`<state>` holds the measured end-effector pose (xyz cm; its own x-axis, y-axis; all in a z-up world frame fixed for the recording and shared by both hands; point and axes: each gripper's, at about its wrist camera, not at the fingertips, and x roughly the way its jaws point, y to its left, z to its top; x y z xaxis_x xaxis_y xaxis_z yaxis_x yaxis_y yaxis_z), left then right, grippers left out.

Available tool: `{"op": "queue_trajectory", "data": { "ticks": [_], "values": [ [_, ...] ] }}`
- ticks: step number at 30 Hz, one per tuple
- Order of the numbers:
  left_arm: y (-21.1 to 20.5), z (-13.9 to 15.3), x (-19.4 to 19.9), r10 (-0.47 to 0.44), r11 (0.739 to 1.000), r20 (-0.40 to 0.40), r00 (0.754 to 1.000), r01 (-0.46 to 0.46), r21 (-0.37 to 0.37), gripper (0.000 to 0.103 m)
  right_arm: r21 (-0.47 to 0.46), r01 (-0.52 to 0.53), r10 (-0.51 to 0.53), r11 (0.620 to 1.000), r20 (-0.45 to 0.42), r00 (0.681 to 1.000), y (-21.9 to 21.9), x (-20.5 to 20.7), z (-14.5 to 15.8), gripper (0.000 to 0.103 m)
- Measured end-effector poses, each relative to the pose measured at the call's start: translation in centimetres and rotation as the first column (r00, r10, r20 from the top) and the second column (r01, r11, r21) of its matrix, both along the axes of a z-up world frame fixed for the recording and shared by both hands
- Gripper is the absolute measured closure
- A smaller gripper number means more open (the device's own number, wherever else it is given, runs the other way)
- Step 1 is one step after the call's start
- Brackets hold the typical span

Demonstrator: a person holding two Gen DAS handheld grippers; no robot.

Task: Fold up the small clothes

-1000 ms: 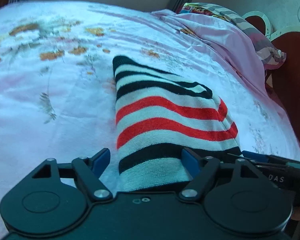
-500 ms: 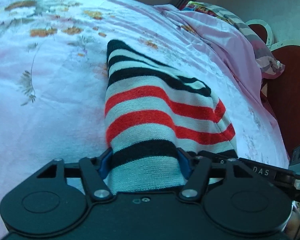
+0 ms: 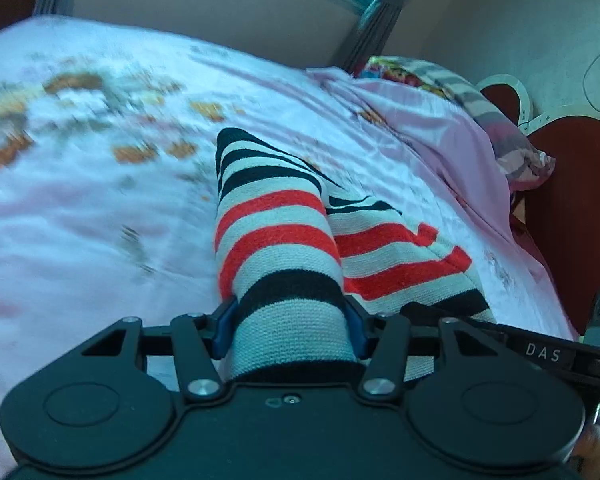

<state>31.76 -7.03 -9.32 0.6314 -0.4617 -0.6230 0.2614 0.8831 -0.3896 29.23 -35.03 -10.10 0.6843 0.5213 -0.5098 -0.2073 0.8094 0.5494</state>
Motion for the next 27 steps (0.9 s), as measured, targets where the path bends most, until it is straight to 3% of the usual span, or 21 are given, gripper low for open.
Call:
{"op": "queue_trajectory", "data": {
  "ticks": [4, 8, 13, 15, 18, 22, 25, 27],
  "values": [
    [3.2, 1.2, -1.3, 0.041, 0.999, 0.023, 0.999, -0.041, 0.005, 0.052, -0.026, -0.065, 0.066, 0.998, 0.044, 0.997, 3.7, -0.1, 1.6, 0.069],
    [5.4, 0.5, -2.3, 0.062, 0.998, 0.027, 0.998, -0.062, 0.014, 0.051, -0.059, -0.097, 0.100, 0.994, 0.057, 0.993, 6.5, -0.8, 1.5, 0.069],
    [6.1, -4.4, -2.8, 0.073, 0.995, -0.061, 0.995, -0.068, 0.079, 0.048, -0.106, -0.107, 0.105, 0.989, -0.024, 0.994, 8.5, -1.6, -2.3, 0.069],
    [5.7, -5.2, -3.5, 0.052, 0.992, -0.020, 0.998, -0.050, 0.114, 0.045, -0.128, -0.095, 0.086, 0.987, -0.070, 0.994, 8.4, -1.9, -4.5, 0.068],
    [4.6, -4.3, -3.5, 0.046, 0.984, -0.005, 0.999, -0.045, 0.173, 0.043, -0.087, -0.046, 0.036, 0.995, -0.112, 0.993, 6.9, -1.9, -6.0, 0.062],
    [4.9, -2.0, -4.6, 0.046, 0.975, 0.066, 0.997, -0.059, 0.213, 0.046, -0.110, -0.017, 0.004, 0.994, -0.117, 0.993, 5.8, -2.0, -4.7, 0.055],
    [5.4, 0.0, -4.1, 0.050, 0.980, 0.092, 0.994, -0.067, 0.188, 0.046, -0.135, 0.027, -0.034, 0.991, -0.044, 0.998, 5.1, -2.3, -2.3, 0.054],
    [4.9, 0.5, -3.1, 0.041, 0.976, 0.095, 0.995, -0.060, 0.209, 0.046, -0.167, 0.043, -0.044, 0.985, 0.000, 0.999, 5.4, -1.7, -0.6, 0.054]
  ]
}}
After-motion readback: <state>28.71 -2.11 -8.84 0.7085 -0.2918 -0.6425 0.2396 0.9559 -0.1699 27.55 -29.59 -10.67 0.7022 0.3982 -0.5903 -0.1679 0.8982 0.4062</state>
